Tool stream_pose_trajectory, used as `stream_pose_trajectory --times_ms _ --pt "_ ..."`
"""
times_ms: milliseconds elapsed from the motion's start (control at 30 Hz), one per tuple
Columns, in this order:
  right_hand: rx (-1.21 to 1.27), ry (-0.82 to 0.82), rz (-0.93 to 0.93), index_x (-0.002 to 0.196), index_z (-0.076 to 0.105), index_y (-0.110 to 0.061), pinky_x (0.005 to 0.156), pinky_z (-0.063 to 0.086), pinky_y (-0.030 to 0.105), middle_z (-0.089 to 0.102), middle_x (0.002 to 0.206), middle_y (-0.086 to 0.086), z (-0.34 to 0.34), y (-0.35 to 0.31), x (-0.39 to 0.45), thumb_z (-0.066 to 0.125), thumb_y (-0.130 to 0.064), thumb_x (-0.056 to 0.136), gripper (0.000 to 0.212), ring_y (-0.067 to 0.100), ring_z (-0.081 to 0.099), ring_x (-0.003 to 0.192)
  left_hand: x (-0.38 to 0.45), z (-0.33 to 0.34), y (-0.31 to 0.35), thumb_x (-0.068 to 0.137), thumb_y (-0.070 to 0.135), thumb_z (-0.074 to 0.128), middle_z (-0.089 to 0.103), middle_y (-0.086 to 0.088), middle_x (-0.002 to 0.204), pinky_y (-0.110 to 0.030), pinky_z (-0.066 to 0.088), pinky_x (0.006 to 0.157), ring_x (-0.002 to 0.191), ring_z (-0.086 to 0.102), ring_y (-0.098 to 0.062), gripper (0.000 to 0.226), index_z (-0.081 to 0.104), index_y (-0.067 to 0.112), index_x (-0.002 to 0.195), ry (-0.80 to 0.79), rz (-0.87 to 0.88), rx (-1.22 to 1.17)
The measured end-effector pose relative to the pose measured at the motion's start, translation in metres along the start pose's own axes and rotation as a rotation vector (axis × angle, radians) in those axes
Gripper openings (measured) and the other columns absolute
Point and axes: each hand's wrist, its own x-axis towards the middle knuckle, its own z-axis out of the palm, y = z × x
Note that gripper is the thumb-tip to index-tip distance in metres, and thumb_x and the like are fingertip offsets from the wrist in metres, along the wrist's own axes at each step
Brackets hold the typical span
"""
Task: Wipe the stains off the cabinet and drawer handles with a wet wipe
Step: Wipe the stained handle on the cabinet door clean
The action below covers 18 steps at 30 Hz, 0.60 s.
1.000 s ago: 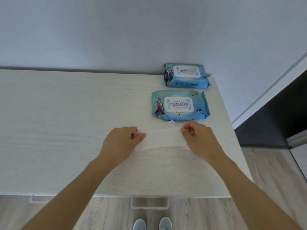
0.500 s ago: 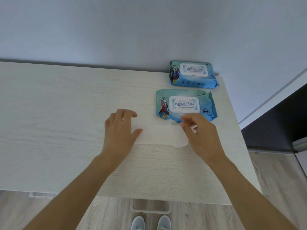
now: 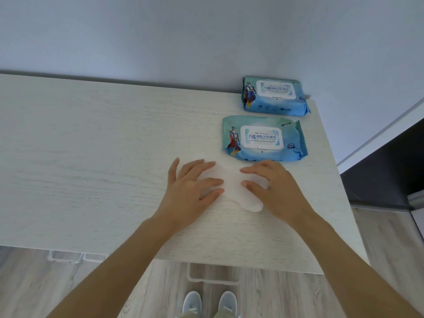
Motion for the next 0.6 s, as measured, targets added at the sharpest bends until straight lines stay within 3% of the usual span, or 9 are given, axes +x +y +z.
stream_pose_trajectory --times_ms 100,167,200,300,433,600 --pt "-0.084 -0.127 0.01 0.13 0.05 -0.038 0.094 0.022 0.023 0.047 0.123 -0.013 0.007 -0.005 0.003 0.064 -0.033 0.087 0.046 0.008 0.04 0.117 -0.004 -0.001 0.0 0.092 0.049 0.051 0.044 0.006 0.139 -0.04 0.003 0.109 0.128 0.029 -0.019 0.028 0.069 0.041 0.111 -0.015 -0.021 0.074" --pt "-0.051 -0.179 0.022 0.13 0.048 -0.041 0.093 0.036 0.026 0.052 0.105 -0.015 0.011 -0.005 0.002 0.064 -0.038 0.086 0.047 0.004 0.049 0.096 -0.006 -0.001 0.0 0.091 0.05 0.052 0.046 0.0 0.132 -0.039 0.011 0.103 0.12 0.034 -0.023 0.03 0.068 0.041 0.114 -0.005 -0.034 0.119" --pt "-0.023 -0.194 0.042 0.128 0.048 -0.044 0.085 0.042 0.025 0.053 0.091 -0.016 0.011 -0.006 0.001 0.063 -0.041 0.085 0.046 0.0 0.05 0.084 -0.006 -0.001 0.0 0.091 0.048 0.056 0.048 -0.002 0.127 -0.039 0.015 0.1 0.115 0.04 -0.025 0.029 0.068 0.039 0.115 0.014 -0.053 0.139" --pt "0.03 -0.206 0.112 0.125 0.048 -0.049 0.068 0.041 0.019 0.051 0.074 -0.013 0.011 -0.007 0.004 0.061 -0.045 0.085 0.042 0.002 0.049 0.07 -0.009 0.001 0.003 0.086 0.046 0.063 0.053 -0.004 0.111 -0.041 0.026 0.091 0.099 0.049 -0.026 0.038 0.066 0.03 0.121 0.061 -0.166 0.169" --pt "0.187 -0.221 0.138 0.12 0.055 -0.048 0.064 0.033 0.011 0.047 0.076 -0.018 0.013 -0.013 0.01 0.07 -0.029 0.082 0.045 -0.001 0.046 0.07 -0.01 0.003 0.007 0.086 0.048 0.06 0.051 0.009 0.115 -0.028 0.014 0.09 0.11 0.042 -0.015 0.047 0.056 0.034 0.131 0.006 -0.202 0.053" --pt "0.567 -0.15 0.205 0.088 0.068 -0.047 0.069 0.045 0.009 0.061 0.076 -0.022 0.01 -0.016 0.008 0.073 -0.009 0.078 0.04 -0.01 0.054 0.07 -0.003 0.0 0.016 0.085 0.052 0.059 0.042 0.019 0.114 -0.019 0.009 0.088 0.115 0.036 -0.005 0.053 0.043 0.046 0.135 -0.017 -0.347 -0.184"
